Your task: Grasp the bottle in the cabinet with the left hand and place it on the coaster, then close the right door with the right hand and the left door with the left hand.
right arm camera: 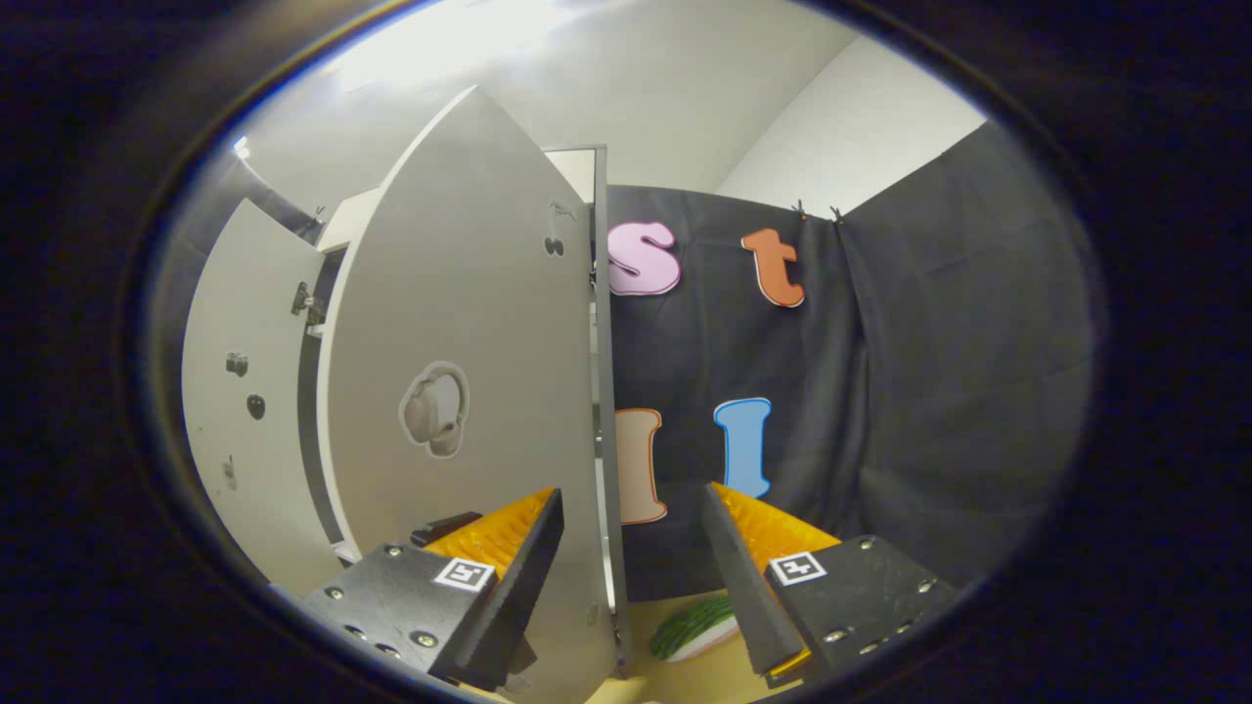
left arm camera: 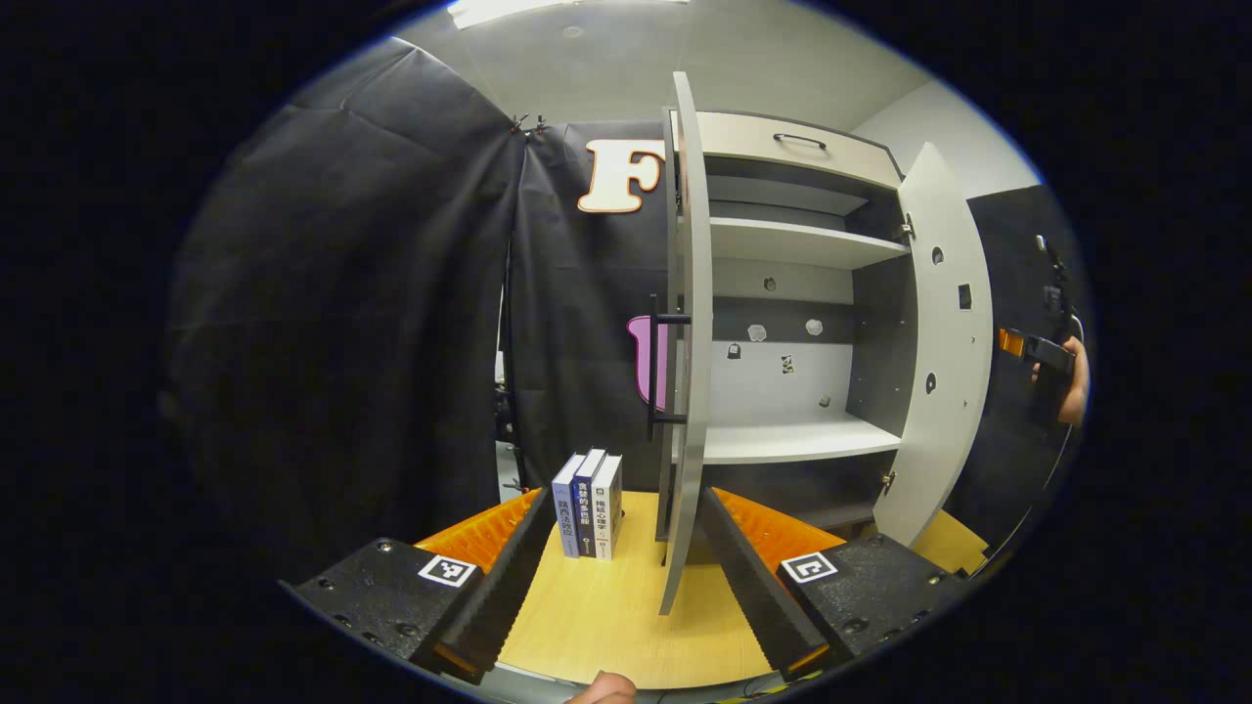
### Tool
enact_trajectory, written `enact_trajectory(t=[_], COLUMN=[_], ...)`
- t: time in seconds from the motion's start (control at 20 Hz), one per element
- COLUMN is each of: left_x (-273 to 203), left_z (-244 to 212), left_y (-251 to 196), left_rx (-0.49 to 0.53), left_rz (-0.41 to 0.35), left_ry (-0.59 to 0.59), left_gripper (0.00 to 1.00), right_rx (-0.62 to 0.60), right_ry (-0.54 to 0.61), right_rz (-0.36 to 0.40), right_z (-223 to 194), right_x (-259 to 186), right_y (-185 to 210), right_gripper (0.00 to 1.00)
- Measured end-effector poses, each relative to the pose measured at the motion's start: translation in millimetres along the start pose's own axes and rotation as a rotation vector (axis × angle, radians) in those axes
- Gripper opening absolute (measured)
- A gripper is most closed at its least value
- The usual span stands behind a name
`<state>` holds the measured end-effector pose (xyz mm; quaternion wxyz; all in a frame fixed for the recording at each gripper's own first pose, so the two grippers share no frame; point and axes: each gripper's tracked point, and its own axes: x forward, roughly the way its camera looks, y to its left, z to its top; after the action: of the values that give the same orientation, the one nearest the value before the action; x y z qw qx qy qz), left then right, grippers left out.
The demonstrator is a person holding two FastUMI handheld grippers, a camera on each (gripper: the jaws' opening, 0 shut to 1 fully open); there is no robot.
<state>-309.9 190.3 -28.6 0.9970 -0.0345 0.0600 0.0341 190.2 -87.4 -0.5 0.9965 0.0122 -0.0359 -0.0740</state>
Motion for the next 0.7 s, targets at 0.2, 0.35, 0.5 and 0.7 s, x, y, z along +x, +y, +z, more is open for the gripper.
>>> enact_trajectory(t=[0.2, 0.35, 0.5, 0.7], left_x=[9.5, 19.9, 30.5, 46.3], left_z=[-1.8, -3.4, -2.5, -0.4], left_y=[10.8, 21.2, 29.2, 41.0], left_rx=[-0.014, -0.016, -0.019, -0.027], left_rz=[0.003, 0.01, 0.016, 0.025], left_ry=[0.013, 0.02, 0.022, 0.026], left_gripper=[0.98, 0.97, 0.98, 0.96], right_rx=[-0.013, -0.003, 0.029, 0.082], right_ry=[-0.023, -0.016, -0.013, 0.017], right_rz=[-0.009, 0.001, 0.02, 0.07], right_z=[0.0, -5.9, -13.3, -27.3], right_x=[-3.4, -4.3, -8.7, -16.4], right_y=[1.6, 11.8, 23.6, 46.2], right_gripper=[0.87, 0.84, 0.84, 0.87])
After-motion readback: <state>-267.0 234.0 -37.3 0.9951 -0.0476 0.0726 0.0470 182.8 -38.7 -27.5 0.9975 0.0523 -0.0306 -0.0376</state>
